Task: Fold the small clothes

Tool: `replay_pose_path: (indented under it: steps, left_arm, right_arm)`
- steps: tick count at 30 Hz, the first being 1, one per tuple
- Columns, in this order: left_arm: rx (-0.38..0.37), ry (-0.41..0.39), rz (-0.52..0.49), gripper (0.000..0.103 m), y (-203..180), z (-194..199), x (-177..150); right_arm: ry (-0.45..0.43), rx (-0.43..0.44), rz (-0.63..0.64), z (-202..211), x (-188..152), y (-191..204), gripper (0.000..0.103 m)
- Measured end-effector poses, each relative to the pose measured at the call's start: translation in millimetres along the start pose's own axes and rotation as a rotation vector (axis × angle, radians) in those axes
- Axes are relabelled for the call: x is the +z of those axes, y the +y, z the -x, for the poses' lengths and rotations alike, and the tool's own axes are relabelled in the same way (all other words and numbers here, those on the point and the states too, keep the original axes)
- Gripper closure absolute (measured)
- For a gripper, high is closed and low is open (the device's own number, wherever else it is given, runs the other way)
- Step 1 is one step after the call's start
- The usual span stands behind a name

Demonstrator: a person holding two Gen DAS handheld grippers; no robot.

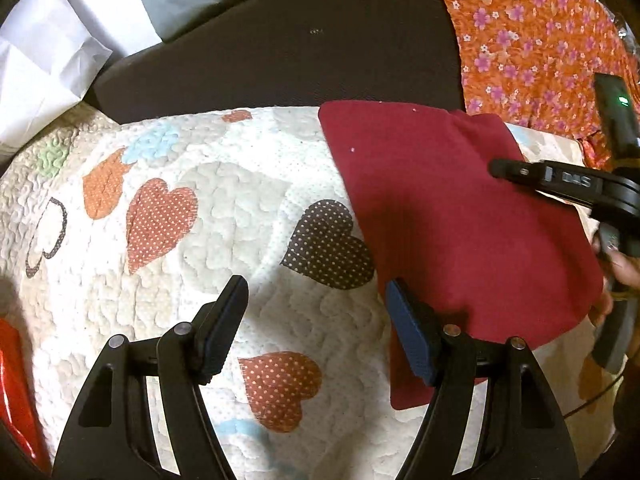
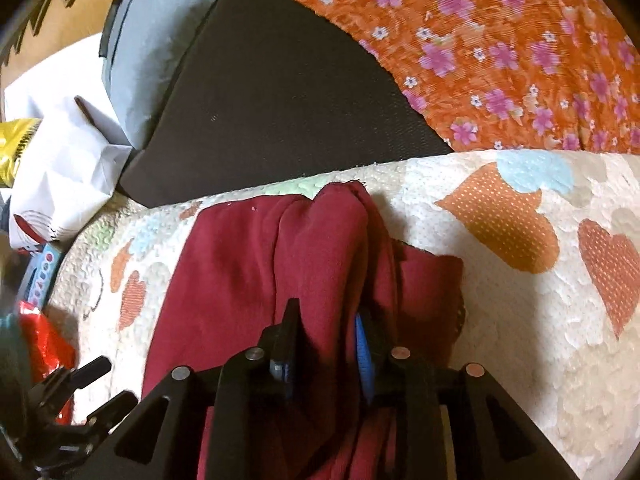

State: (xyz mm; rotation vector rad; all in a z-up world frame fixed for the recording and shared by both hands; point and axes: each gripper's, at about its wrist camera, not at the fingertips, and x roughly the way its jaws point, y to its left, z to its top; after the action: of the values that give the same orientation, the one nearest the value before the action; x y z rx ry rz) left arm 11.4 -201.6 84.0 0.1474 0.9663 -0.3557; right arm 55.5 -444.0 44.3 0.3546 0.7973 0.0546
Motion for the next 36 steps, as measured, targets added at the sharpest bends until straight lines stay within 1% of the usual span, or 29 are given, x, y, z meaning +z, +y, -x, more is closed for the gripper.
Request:
replay_pose_path:
  steps: [2, 3, 4, 7, 10, 16, 19, 25, 31, 32, 33, 34, 35, 36]
  left_arm:
    - [0.011, -0.004, -0.005, 0.032, -1.1, 0.8, -1.3]
    - [0.02, -0.008, -0.01, 0.032, -4.5, -2.2, 4.6]
    - [0.028, -0.012, -0.017, 0.032, -4.6, -1.0, 4.4]
    - [0.037, -0.017, -0.023, 0.032, -2.6, 0.1, 4.6]
    - [0.043, -0.014, -0.021, 0.032, -1.9, -0.5, 3.1]
    - [0.051, -0.01, -0.021, 0.032, -1.8, -1.2, 4.2]
    - [0.054, -0.012, -0.024, 0.032, -1.8, -1.3, 4.3]
    - [0.058, -0.01, -0.025, 0.032, -1.3, -0.9, 3.8]
    - [0.056, 0.001, -0.028, 0.032, -2.9, -3.0, 3.4]
    - [0.055, 0.003, -0.029, 0.032, -3.2, -3.6, 3.3]
    - [0.054, 0.006, -0.03, 0.032, -3.6, -4.1, 3.1]
    - [0.051, 0.009, -0.029, 0.032, -4.2, -4.6, 2.8]
    - [0.049, 0.012, -0.028, 0.032, -4.2, -5.0, 2.7]
    - [0.046, 0.015, -0.025, 0.032, -4.1, -5.6, 2.6]
  right_arm:
    - [-0.013, 0.003, 0.007, 9.6, -3.5, 1.2, 0.078]
    - [-0.018, 0.003, 0.013, 14.6, -4.8, 3.1, 0.078]
    - [-0.024, 0.006, 0.018, 22.4, -1.9, 14.4, 0.078]
    - [-0.044, 0.039, 0.029, 36.3, -7.4, 21.9, 0.078]
    - [-0.052, 0.057, 0.071, 46.3, -11.5, 33.6, 0.078]
    - [-0.019, 0.064, 0.147, 47.0, -23.2, 54.0, 0.078]
    - [-0.017, 0.053, 0.157, 47.2, -29.1, 55.2, 0.078]
    - [-0.016, 0.054, 0.13, 49.4, -34.1, 48.5, 0.078]
    - [-0.044, 0.07, 0.142, 61.0, -40.4, 48.2, 0.078]
    - [-0.038, 0.06, 0.156, 58.9, -42.8, 48.2, 0.078]
    - [-0.022, 0.027, 0.176, 53.4, -46.3, 46.8, 0.078]
    - [0.006, -0.024, 0.192, 46.2, -50.5, 44.1, 0.078]
    - [0.047, -0.093, 0.204, 37.1, -55.6, 39.2, 0.078]
    - [0.088, -0.11, 0.196, 29.4, -60.7, 32.5, 0.078]
